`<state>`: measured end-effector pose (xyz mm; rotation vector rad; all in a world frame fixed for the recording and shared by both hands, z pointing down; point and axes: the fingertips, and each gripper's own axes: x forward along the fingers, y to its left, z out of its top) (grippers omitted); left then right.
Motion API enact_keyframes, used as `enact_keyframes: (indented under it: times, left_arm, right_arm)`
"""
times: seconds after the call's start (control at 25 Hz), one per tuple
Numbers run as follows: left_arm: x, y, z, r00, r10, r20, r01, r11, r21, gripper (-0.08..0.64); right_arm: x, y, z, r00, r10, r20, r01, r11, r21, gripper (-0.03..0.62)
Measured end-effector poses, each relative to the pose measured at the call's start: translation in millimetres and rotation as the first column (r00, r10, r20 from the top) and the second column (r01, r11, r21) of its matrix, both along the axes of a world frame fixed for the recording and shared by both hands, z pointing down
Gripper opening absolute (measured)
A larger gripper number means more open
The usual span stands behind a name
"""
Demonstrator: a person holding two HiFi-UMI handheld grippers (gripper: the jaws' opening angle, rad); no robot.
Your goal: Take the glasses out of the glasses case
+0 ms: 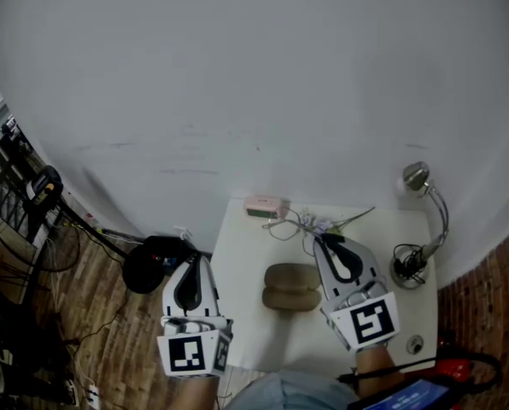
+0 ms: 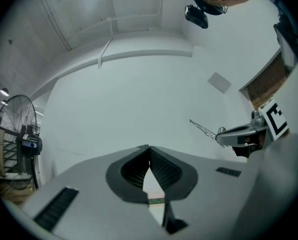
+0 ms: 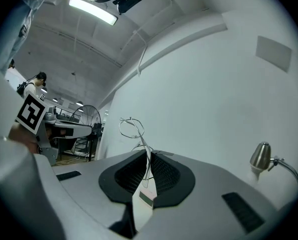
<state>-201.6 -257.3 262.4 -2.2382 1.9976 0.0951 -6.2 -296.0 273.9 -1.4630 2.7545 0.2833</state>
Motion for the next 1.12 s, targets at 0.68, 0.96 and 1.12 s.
enact_keyframes:
  times: [0.68,0.96,1.12]
  left_arm:
    - [2,5,-14,0.999,0.032,-0.001,-0.032,0.999,0.039,0.006]
    - [3,5,-11,1.000,0.020,0.001,-0.020,0.999,0.027,0.006]
    - [3,6,-14,1.000,0.006,0.011,-0.006,0.999,0.038,0.006]
  right_arm:
    - [-3,12,-21,1.000,0.021,0.013,-0.022,0.999,0.042,0.041]
    - [-2,13,-21,1.000,0.013,0.015,-0.014,0.999,0.046,0.041]
    - [-2,14,-20,1.000,0.010,0.012,-0.010,0.999,0.042,0.041]
